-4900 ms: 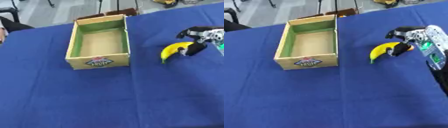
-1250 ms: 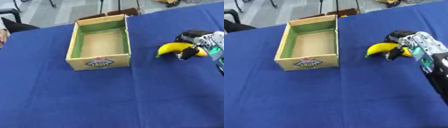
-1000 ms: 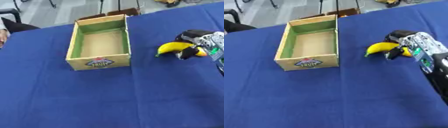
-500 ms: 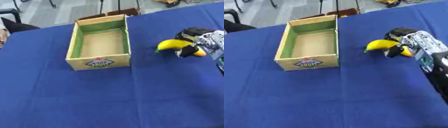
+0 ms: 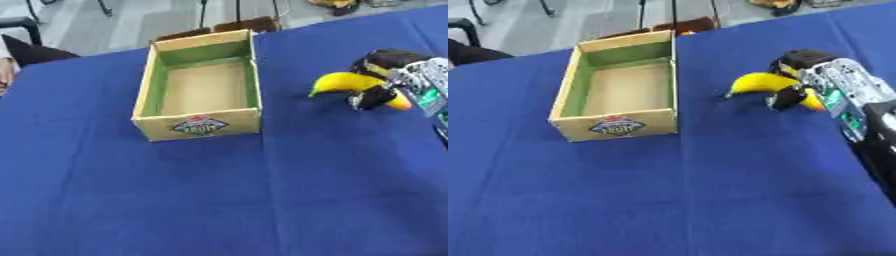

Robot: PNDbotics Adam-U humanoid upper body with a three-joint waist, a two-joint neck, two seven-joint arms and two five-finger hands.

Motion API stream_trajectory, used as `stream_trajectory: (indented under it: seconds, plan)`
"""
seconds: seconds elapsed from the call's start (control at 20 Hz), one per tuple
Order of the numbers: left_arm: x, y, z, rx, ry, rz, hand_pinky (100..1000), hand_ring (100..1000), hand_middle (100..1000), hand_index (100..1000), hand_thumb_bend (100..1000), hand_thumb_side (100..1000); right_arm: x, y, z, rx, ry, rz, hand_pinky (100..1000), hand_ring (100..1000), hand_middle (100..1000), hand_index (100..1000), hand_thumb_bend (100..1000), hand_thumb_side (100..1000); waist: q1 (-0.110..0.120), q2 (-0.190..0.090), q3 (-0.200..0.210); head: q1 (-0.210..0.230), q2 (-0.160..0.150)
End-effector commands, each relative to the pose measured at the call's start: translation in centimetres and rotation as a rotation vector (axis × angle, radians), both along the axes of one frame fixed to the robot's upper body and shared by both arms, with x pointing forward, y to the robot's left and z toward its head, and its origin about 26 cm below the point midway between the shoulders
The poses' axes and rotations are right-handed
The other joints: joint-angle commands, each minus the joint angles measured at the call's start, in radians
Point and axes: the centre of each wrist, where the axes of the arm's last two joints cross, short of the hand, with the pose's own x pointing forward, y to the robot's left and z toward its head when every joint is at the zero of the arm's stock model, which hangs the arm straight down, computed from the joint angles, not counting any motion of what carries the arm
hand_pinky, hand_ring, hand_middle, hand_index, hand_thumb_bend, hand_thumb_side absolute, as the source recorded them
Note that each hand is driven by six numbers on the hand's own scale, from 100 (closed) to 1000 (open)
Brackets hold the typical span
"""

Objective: Pick up objects on the table and place them in the box.

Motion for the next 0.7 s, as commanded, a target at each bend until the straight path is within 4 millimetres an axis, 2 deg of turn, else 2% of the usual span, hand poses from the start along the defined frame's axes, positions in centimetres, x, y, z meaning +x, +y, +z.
stream_trajectory:
  seconds: [0.05, 0.5, 0.7]
  plan:
    - [-0.2, 0.2, 1.0, 0.029, -0.029, -0.005, 338, 680, 712, 754, 100, 836, -0.3, 0.3, 2.3, -0.019, -0.071, 0.008, 640, 839, 639, 706, 100, 414, -0.009, -0.02, 0.002, 0.002, -0.012]
    - [-0.2, 0.2, 1.0, 0.031, -0.027, -0.004, 339, 680, 712, 754, 100, 835, -0.3, 1.2, 3.6, -0.043, -0.107, 0.029, 641, 831, 649, 701, 100, 444, -0.013, -0.023, 0.0, 0.002, -0.01]
    - [-0.2, 0.3, 1.0, 0.033, -0.025, -0.004, 340, 680, 712, 754, 100, 834, -0.3, 2.7, 5.2, -0.076, -0.149, 0.066, 646, 822, 663, 701, 100, 484, -0.02, -0.027, 0.001, -0.001, -0.011]
